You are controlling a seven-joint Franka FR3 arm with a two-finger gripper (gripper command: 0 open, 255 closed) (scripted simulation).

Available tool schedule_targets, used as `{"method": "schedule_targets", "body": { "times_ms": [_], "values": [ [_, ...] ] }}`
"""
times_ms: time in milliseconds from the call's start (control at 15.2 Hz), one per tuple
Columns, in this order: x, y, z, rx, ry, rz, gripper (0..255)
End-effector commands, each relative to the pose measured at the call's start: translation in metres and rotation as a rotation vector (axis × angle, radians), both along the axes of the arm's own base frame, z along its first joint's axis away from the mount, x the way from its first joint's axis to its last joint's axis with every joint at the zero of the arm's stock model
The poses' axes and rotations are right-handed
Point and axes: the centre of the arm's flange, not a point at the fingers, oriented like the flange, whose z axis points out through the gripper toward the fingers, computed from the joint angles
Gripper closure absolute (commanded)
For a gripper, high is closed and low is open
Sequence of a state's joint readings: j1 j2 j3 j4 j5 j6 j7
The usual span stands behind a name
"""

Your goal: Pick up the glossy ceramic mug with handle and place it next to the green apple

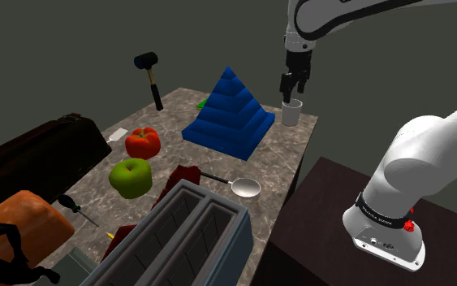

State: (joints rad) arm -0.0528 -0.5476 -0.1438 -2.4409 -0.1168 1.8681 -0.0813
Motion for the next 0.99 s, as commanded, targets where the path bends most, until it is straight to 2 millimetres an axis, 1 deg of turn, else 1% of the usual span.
{"method": "schedule_targets", "body": {
  "times_ms": [0, 660, 726, 924],
  "values": [
    [0.011, -0.016, -0.014, -0.006, 0.003, 0.002, 0],
    [0.073, -0.106, -0.085, -0.032, 0.026, 0.007, 0],
    [0.077, -0.113, -0.089, -0.034, 0.027, 0.007, 0],
    [0.076, -0.114, -0.105, -0.034, 0.027, 0.007, 0]
  ]
}}
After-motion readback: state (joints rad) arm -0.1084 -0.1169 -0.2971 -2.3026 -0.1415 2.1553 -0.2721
